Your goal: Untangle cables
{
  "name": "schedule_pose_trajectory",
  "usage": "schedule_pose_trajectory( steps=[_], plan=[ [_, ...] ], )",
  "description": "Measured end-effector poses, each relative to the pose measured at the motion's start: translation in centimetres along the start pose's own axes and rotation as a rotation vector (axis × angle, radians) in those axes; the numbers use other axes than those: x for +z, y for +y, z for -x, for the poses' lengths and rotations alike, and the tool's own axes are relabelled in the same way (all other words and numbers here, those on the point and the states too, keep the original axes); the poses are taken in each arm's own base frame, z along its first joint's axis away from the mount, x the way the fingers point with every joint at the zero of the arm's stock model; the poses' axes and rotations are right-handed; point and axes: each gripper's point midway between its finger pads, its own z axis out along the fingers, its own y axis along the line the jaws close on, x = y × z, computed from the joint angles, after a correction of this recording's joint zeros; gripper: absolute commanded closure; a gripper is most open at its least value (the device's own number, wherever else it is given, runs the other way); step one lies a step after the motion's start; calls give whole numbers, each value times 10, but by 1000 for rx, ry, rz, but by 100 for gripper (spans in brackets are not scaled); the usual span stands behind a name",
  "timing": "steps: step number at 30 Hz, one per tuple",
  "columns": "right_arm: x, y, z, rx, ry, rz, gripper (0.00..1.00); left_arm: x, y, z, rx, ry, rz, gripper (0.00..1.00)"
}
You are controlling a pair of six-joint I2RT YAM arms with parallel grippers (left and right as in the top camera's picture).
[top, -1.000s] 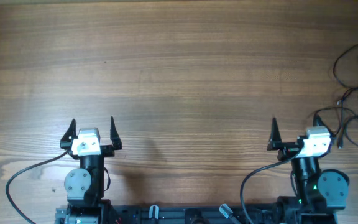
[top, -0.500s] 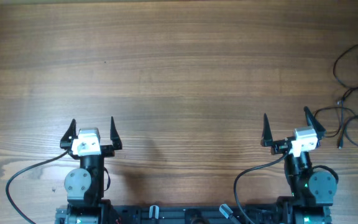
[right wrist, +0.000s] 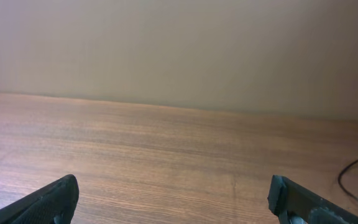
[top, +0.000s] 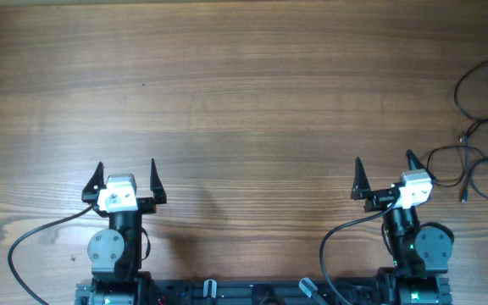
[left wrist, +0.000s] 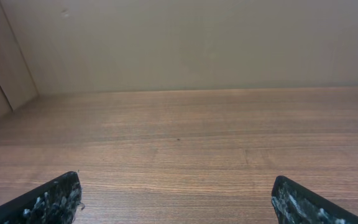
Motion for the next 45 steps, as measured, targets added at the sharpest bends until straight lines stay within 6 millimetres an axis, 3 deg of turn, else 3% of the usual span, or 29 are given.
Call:
schedule_pose_trajectory(
  steps=[6, 45],
  plan=[
    [0, -3, -1, 64, 2, -19, 0, 0, 0, 0, 0, 0, 0, 0],
    [0, -6, -1, 65, 4, -38, 0, 0, 0, 0, 0, 0, 0, 0]
  ],
)
